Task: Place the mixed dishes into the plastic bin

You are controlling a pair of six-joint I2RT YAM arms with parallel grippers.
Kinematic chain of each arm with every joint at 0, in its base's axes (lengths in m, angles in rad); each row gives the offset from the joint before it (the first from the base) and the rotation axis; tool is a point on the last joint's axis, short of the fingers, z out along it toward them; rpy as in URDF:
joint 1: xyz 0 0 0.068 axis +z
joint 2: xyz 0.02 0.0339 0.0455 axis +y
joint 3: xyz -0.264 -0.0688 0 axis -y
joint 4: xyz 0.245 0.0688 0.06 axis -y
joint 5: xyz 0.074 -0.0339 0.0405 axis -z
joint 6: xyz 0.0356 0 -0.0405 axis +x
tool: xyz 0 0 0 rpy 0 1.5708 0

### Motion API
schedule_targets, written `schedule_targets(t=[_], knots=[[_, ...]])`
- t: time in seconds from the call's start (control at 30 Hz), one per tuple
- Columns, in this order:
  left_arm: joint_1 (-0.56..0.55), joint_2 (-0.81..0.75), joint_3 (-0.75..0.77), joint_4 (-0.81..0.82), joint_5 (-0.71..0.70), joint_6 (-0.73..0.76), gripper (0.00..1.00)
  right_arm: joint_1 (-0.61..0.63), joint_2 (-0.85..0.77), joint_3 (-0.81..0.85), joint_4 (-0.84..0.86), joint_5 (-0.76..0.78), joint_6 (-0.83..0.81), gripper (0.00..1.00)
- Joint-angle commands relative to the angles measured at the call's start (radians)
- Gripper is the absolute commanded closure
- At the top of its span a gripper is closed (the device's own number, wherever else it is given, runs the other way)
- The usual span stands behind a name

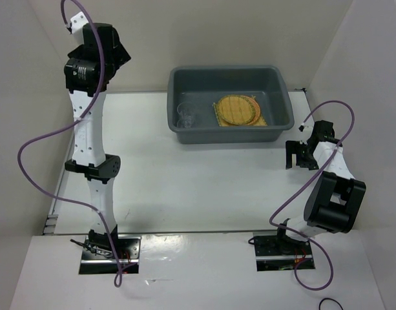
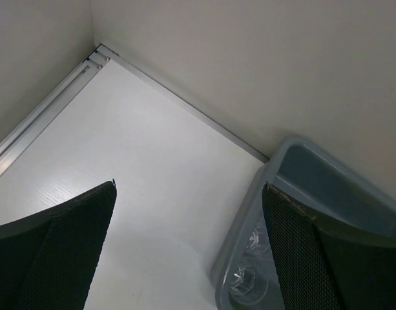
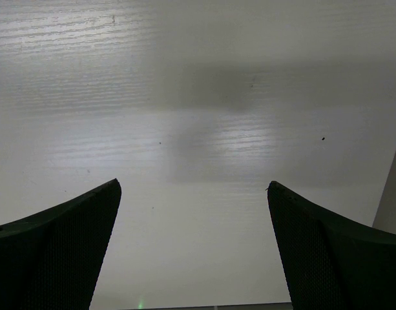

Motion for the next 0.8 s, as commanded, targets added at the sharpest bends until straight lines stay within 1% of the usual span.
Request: schedule_targets(t=[0.0,0.03,0.07,0.13,0.17,0.2,0.23,0.27,0.3,0.33,0.37,0.4,0.43,0.47,0.57,0.67,0.7,0.77], knots=[[-0.074,-0.108,-0.060,-0.004,-0.063,0.055,0.00,0.005,-0.042,0.016,-0.002,-0.018,-0.009,0.02],[-0.088,-0.134,-0.195,-0.004,-0.109,0.064,0.00,0.005,-0.042,0.016,-0.002,-0.018,-0.009,0.02],[-0.101,-0.160,-0.282,-0.004,-0.134,0.064,0.00,0.005,-0.042,0.016,-0.002,-0.018,-0.009,0.02],[-0.142,-0.270,-0.498,-0.004,-0.212,0.009,0.00,0.005,-0.042,0.016,-0.002,-0.018,-0.009,0.02],[-0.157,-0.313,-0.620,0.024,-0.317,-0.029,0.00,0.005,-0.042,0.016,-0.002,-0.018,-0.009,0.02],[-0.158,-0.408,-0.871,0.070,-0.330,-0.031,0.00,0.005,-0.032,0.016,-0.002,-0.018,-0.009,0.02],[-0.158,-0.466,-0.992,0.132,-0.318,-0.007,0.00,0.005,-0.032,0.016,-0.002,-0.018,-0.009,0.02],[-0.139,-0.601,-1.110,0.291,-0.256,0.022,0.00,0.005,-0.032,0.016,-0.002,-0.018,-0.009,0.02],[-0.109,-0.676,-1.333,0.374,-0.210,0.063,0.00,0.005,-0.023,0.016,-0.002,-0.018,-0.009,0.02],[-0.092,-0.751,-1.446,0.462,-0.164,0.091,0.00,0.005,-0.023,0.016,-0.002,-0.018,-0.009,0.02],[-0.076,-0.887,-1.544,0.616,-0.118,0.113,0.00,0.005,-0.012,0.016,-0.002,-0.018,-0.009,0.02],[-0.064,-0.943,-1.625,0.671,-0.055,0.137,0.00,0.005,-0.012,0.016,-0.011,-0.018,-0.009,0.02],[-0.055,-0.993,-1.752,0.717,-0.027,0.153,0.00,0.005,-0.002,0.016,-0.011,-0.018,-0.018,0.02],[-0.043,-1.063,-1.799,0.777,0.016,0.165,0.00,0.005,-0.002,0.016,-0.011,-0.029,-0.018,0.02],[-0.033,-1.131,-1.893,0.789,0.036,0.186,0.00,0.005,0.017,0.016,-0.011,-0.029,-0.018,0.02],[-0.033,-1.180,-1.945,0.779,0.036,0.196,0.00,0.005,0.017,0.016,-0.022,-0.040,-0.029,0.02],[-0.033,-1.197,-1.983,0.779,0.019,0.209,0.00,0.005,0.017,0.016,-0.022,-0.050,-0.038,0.02],[-0.033,-1.266,-2.037,0.834,0.009,0.226,0.00,0.005,0.017,0.016,-0.022,-0.051,-0.038,0.02]])
